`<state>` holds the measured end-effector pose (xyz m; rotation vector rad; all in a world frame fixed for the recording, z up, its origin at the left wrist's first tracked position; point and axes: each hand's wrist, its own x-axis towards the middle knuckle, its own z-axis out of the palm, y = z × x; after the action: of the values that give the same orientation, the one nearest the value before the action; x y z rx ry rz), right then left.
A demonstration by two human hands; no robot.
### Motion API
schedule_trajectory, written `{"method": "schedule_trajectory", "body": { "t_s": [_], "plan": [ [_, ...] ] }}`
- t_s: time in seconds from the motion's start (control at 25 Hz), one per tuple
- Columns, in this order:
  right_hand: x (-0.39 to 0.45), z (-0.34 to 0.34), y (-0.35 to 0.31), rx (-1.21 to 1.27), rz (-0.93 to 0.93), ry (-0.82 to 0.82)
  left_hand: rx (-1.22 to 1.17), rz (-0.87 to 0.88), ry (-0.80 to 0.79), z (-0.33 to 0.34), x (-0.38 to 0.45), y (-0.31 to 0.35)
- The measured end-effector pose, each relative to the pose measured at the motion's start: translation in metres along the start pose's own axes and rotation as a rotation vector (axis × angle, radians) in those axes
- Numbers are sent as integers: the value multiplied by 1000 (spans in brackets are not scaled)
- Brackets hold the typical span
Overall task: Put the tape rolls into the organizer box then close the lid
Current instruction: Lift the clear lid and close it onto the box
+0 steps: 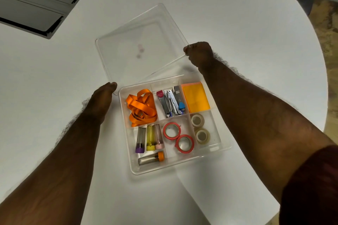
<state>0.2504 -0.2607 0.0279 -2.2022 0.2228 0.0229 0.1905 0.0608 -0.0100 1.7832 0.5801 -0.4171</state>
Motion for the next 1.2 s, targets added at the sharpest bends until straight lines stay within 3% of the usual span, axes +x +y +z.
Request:
{"method": "schedule_trajectory", "body": {
  "t_s": [0.12, 0.16, 0.36, 0.56, 0.68, 0.8, 0.84, 0.96, 1.08, 1.2],
  "plan": [
    [-11, -6, -33, 469, 385, 18, -197, -91, -4, -1, -6, 11],
    [-11, -9, -37, 595, 412, -6, -290, -125, -8, -3, -9, 16],
    [-37, -26, -58, 704, 168, 12, -585, -124, -47, -31, -22, 38],
    [-59, -55, -64, 753, -82, -85, -653, -22, -124, -58, -40, 52],
    [-75, -63, -60, 869, -52, -139, -791, -46, -297, -74, -54, 42],
    [-89, -70, -51, 923, -20, -136, -906, -214, -625, -93, -72, 26],
    [-93, -73, -48, 934, 7, -137, -897, -211, -649, -100, -77, 22],
    [-105, -81, -35, 921, 135, -190, -807, -68, -561, -81, -103, 22],
    [-112, -85, -16, 936, 337, -187, -439, 3, -140, -46, -123, 5],
    [-117, -88, -3, 1034, 504, -110, -359, 6, -110, -17, -134, -9]
  ]
}}
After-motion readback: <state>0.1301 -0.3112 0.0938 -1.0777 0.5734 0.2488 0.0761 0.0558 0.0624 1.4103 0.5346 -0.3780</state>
